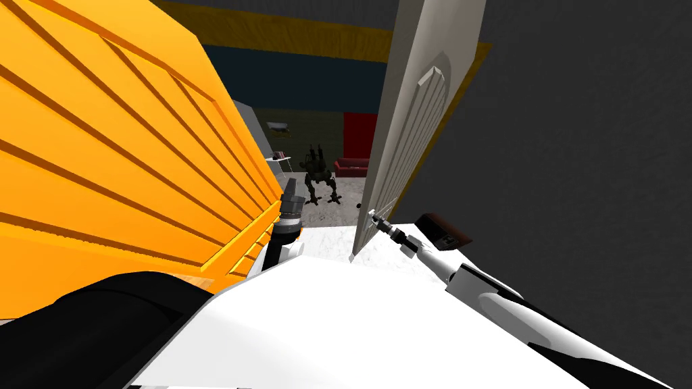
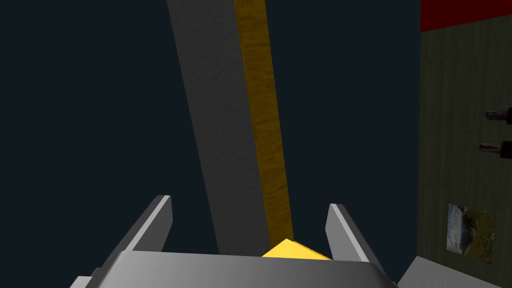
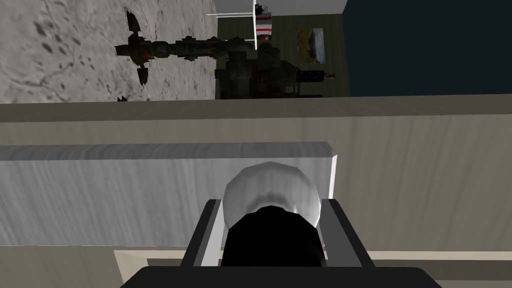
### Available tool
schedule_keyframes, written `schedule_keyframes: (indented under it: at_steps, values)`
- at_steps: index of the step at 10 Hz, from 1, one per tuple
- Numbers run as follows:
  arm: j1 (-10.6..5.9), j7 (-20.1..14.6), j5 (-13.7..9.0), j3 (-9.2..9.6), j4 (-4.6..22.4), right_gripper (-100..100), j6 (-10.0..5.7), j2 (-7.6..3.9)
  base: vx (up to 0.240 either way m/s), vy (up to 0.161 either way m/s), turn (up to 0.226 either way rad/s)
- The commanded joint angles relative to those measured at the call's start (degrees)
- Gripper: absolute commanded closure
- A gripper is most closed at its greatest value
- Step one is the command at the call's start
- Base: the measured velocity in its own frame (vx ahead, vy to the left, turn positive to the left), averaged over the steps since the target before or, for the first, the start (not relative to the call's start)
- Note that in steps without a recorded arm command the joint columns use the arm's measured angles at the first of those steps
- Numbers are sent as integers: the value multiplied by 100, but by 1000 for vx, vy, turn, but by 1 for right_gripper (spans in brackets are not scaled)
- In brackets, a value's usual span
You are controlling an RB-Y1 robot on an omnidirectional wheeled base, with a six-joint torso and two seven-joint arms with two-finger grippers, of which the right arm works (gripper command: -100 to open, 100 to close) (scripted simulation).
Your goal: Pull the door open
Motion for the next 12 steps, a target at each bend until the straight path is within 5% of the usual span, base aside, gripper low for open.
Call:
schedule_keyframes:
  at_steps: [1, 7, 12]
  values:
    - [0, 0, 0, 0, 0, 100, 0, 0, -56, -95, 32]
    - [-149, -56, -60, 344, 167, 100, -384, -70, -124, -221, 121]
    - [-183, -72, -73, 494, 217, 100, -518, -89, -74, -173, 74]
